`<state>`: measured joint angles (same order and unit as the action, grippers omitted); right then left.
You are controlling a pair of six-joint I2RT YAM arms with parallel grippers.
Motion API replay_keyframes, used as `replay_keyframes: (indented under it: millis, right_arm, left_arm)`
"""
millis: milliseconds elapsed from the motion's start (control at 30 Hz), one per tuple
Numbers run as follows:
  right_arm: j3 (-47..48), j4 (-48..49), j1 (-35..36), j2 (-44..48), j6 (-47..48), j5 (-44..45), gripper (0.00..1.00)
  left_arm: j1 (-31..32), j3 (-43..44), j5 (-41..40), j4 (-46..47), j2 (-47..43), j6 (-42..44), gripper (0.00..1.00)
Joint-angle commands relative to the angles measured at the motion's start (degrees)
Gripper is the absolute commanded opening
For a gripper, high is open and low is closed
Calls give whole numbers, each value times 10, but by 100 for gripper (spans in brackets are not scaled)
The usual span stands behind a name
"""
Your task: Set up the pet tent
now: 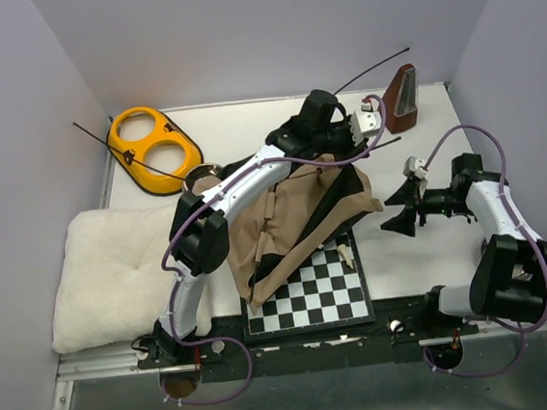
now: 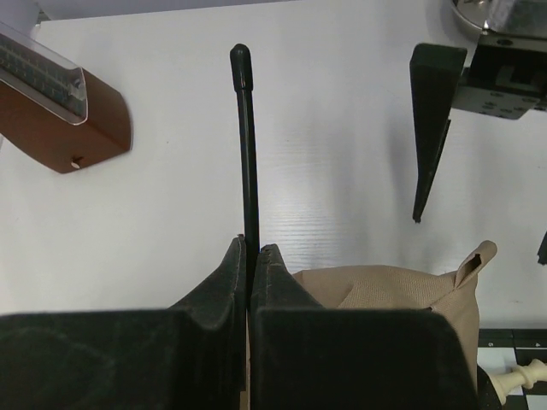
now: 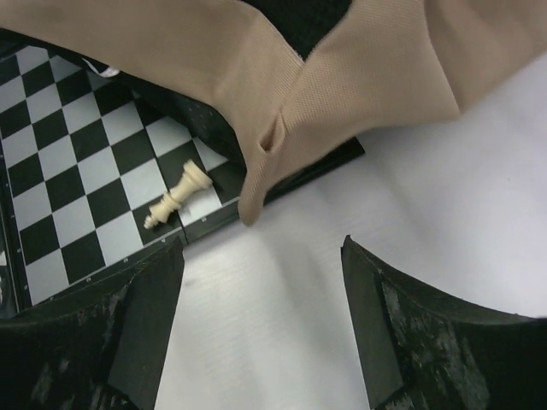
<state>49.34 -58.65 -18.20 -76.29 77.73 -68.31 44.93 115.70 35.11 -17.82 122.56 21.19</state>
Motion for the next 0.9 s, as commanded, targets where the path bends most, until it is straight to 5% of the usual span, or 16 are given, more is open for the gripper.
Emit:
replay_keyframes:
  millis: [0,267,467,600,867]
  right_arm:
    - [-21,128,43,15,-103,-45,79]
    - [-26,138,50,13,-105,-60,70]
    - [-39,162,51,21,-129,-59,38]
    - [-27,145,51,19,-126,-47,2]
    - [-20,116,37,38,-134,-19,1]
  left_arm:
    - [-18,15,-29,8,-8,-9,0]
    - [-21,6,-29,9,-12,-5,0]
    - [-21,1,-27,9,-15,-5,0]
    - [-21,-3,-23,-17,-19,22,0]
    - [-19,-81,-9,-102,-69,208,0]
